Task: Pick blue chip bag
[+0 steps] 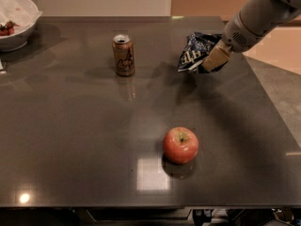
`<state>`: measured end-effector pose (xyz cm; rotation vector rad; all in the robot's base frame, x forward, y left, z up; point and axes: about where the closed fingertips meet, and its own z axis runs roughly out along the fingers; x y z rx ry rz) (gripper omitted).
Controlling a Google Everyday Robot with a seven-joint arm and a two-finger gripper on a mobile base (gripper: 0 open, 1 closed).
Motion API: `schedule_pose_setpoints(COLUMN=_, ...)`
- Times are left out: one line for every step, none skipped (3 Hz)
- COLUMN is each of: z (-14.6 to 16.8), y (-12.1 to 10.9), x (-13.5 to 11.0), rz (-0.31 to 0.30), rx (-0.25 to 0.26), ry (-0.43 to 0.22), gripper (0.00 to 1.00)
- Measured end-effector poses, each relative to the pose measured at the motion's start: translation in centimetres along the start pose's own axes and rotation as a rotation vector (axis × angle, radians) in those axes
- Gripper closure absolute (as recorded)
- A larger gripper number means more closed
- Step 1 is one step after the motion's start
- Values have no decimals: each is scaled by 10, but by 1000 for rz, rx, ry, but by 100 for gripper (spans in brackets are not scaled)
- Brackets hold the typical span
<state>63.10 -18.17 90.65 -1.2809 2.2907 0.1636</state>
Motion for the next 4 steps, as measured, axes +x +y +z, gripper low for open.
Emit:
schedule_pose_setpoints(z=-29, y=7, x=-12, rz=-54, rx=3, ry=-37, gripper=100)
schedule_pose_setpoints(z=-59, y=16, x=-22, rz=-116, rx=-1, ry=-65, gripper=100)
schedule_pose_setpoints(z=-96, y=24, x=-34, rz=-186, rx=-22, ry=-101, gripper=100)
schedule_pose_setpoints(z=-97, y=24, x=-34, rz=-187, rx=-23, ry=-103, gripper=100)
